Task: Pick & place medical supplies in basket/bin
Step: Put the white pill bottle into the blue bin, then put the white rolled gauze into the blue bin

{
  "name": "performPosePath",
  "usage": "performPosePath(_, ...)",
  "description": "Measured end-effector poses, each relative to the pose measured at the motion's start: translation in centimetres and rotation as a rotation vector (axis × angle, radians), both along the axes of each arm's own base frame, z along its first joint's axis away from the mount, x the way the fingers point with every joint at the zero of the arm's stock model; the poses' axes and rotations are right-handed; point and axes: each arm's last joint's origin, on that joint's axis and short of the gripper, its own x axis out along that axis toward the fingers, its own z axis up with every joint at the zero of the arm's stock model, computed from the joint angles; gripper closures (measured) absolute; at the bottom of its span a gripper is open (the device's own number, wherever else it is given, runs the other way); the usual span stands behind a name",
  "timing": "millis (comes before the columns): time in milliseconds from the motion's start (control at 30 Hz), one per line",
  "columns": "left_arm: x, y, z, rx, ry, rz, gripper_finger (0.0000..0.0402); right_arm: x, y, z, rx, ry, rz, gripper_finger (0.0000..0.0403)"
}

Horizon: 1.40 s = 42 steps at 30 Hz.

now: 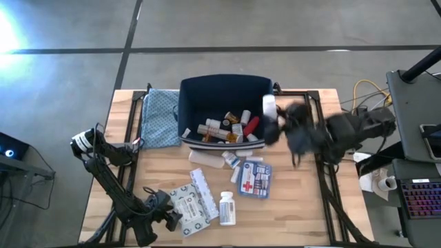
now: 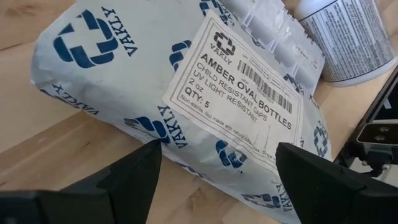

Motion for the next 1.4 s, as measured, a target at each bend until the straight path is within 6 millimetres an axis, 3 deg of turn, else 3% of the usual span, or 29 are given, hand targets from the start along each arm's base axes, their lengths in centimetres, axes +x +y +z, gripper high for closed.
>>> performPosePath(167,0.0,0.0,0.0,-0.005,-0.003,0.0,0.0107,2.0,-5.2,0.1,0.138,0.16,0.083,0.0114)
performPosePath(300,0.1,-0.2,0.1,-0.019,-0.012,0.0,0.0107,3.2,-7.0,-0.7,0.239,0.223,0.169,0.0074)
performPosePath(400,0.2,-0.3,0.1,-0.032,-0.019,0.001,0.0107,3.6,-6.2,-1.4,0.186,0.288,0.221,0.0059)
performPosePath(567,0.2,-0.4,0.2,-0.043,-0.026,0.001,0.0107,3.3,-2.8,-2.6,0.116,0.388,0.349,0.0057)
performPosePath(700,0.2,-0.4,0.2,-0.042,-0.026,0.001,0.0107,1.6,-0.5,-4.2,0.195,0.401,0.194,0.0068)
performPosePath(867,0.2,-0.3,0.1,-0.034,-0.023,0.001,0.0107,-1.1,1.5,-8.1,0.575,0.377,-0.179,0.0076)
performPosePath(1067,0.3,0.2,0.0,0.005,-0.003,0.014,0.0107,-0.2,3.6,-14.5,0.804,0.409,-0.17,0.0076)
performPosePath(1300,0.5,0.4,0.0,0.006,-0.001,0.021,0.0107,1.6,1.1,-22.3,0.927,0.241,-0.206,0.0076)
performPosePath(1400,0.5,0.3,0.0,0.003,-0.003,0.021,0.0107,1.8,-0.5,-24.2,0.918,0.164,-0.227,0.0076)
